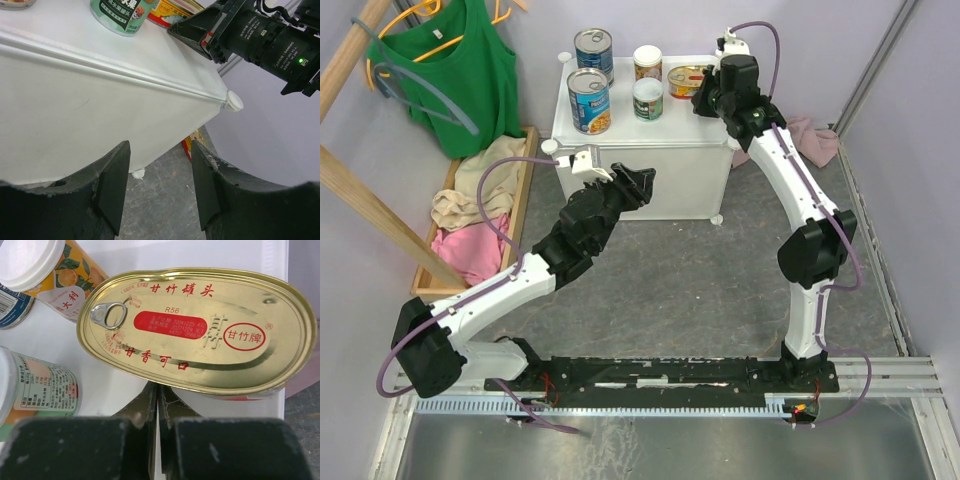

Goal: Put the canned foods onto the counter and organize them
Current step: Place the canned food on the counter.

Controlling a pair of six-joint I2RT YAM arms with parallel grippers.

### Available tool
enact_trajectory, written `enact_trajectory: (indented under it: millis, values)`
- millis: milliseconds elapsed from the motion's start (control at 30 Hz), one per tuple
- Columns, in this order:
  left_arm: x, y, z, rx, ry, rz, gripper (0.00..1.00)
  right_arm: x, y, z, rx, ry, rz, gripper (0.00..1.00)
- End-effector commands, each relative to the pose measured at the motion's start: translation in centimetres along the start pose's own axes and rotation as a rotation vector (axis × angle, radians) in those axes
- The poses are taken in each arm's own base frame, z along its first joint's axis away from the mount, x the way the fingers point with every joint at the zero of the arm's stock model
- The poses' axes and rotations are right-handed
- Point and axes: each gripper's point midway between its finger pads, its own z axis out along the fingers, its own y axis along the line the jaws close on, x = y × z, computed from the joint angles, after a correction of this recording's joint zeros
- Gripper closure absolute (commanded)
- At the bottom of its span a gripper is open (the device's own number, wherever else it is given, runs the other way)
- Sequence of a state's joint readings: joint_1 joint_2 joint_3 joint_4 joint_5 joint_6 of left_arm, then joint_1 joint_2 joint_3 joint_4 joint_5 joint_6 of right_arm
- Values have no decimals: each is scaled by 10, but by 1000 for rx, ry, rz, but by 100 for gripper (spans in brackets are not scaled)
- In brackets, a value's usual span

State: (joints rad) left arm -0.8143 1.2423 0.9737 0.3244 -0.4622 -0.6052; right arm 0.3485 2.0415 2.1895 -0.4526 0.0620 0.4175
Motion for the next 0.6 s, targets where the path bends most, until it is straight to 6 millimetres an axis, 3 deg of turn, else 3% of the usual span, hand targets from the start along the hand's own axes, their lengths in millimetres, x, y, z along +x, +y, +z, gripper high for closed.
enact_trajectory:
  millis: [0, 567]
  values:
    - [-18, -5, 1, 17, -63, 2, 42, -34, -3, -8, 10, -83, -9, 95]
    - [-18, -1, 3, 8, -71, 18, 42, -30, 6, 17, -49, -80, 21, 95]
